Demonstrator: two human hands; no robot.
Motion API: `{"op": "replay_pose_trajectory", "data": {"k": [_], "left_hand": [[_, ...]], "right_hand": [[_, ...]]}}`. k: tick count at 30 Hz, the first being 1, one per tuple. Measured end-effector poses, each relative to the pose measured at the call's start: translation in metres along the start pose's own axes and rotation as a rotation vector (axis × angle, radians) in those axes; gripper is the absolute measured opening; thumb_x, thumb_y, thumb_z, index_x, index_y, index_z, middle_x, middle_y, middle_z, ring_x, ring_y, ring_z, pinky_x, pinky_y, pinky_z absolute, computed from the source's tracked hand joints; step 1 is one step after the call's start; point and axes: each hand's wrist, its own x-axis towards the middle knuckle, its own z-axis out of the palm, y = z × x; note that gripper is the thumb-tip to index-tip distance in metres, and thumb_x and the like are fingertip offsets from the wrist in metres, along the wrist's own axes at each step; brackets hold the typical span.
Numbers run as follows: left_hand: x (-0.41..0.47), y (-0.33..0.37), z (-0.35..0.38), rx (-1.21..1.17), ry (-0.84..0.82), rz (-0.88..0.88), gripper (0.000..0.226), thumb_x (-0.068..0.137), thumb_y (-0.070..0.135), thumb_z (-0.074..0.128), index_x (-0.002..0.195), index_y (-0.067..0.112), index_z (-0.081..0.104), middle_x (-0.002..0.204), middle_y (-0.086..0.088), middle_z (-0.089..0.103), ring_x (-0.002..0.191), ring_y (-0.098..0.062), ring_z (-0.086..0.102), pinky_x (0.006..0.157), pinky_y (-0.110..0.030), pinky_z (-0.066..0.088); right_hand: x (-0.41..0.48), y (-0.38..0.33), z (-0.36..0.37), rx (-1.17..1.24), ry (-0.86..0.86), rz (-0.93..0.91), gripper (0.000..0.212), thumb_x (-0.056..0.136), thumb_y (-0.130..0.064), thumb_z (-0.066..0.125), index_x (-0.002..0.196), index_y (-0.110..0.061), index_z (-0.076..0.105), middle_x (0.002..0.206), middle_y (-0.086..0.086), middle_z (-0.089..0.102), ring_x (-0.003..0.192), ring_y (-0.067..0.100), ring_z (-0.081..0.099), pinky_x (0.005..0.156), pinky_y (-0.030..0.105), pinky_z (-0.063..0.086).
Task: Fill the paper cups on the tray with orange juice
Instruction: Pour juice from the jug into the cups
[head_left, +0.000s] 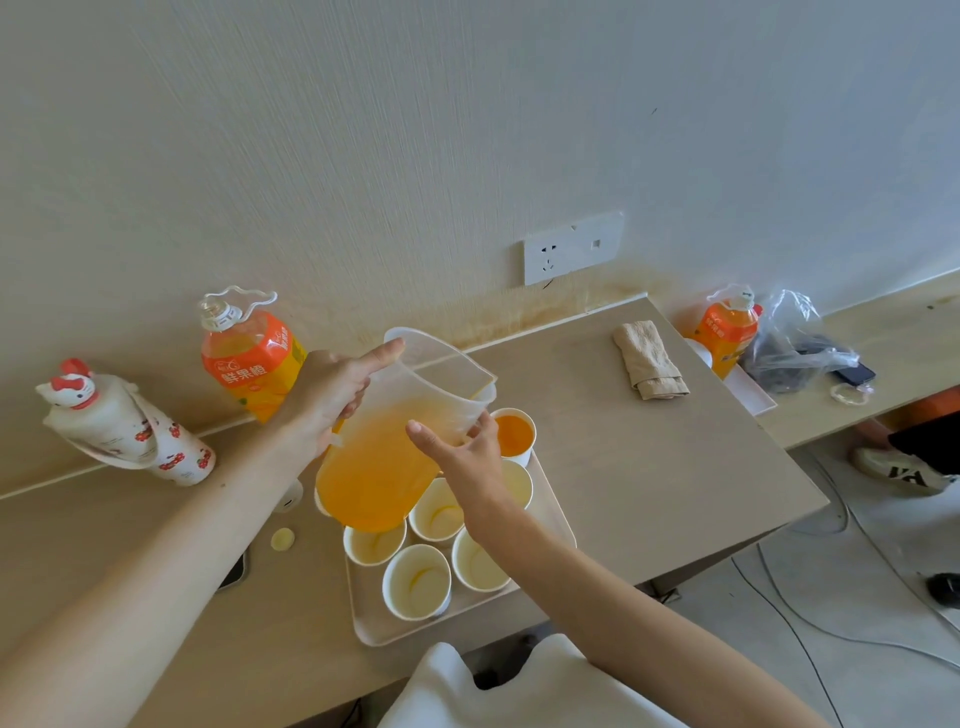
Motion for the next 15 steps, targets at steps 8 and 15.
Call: {"op": "replay_pose_trajectory", "data": {"k": [8, 15], "left_hand": [[-0.023, -0.001, -0.013, -0.114, 0.038, 0.04, 0.065, 0.077, 0.045, 0.075, 0.035, 0.023, 0.029, 0.041, 0.004, 0.027, 0.049, -0.017, 0.023, 0.057, -0.032, 0.026], [-0.049, -0.005, -0.03, -0.121, 0.018, 0.056, 0.07, 0.076, 0.046, 0.075, 0.029, 0.021, 0.03, 0.037, 0.005, 0.027, 0.045, -0.016, 0.023, 0.053, -0.03, 0.025]], "right_hand": [[-0.027, 0.011, 0.018, 0.039, 0.071, -0.089, 0.106, 0.075, -0.035, 0.082, 0.153, -0.025, 0.011, 0.145, -0.005, 0.041, 0.132, 0.013, 0.043, 0.103, 0.029, 0.044], [-0.063, 0.041, 0.036, 0.01, 0.036, -0.141, 0.085, 0.067, -0.04, 0.085, 0.132, -0.044, 0.03, 0.125, -0.019, 0.054, 0.113, 0.001, 0.056, 0.086, 0.017, 0.051]]}}
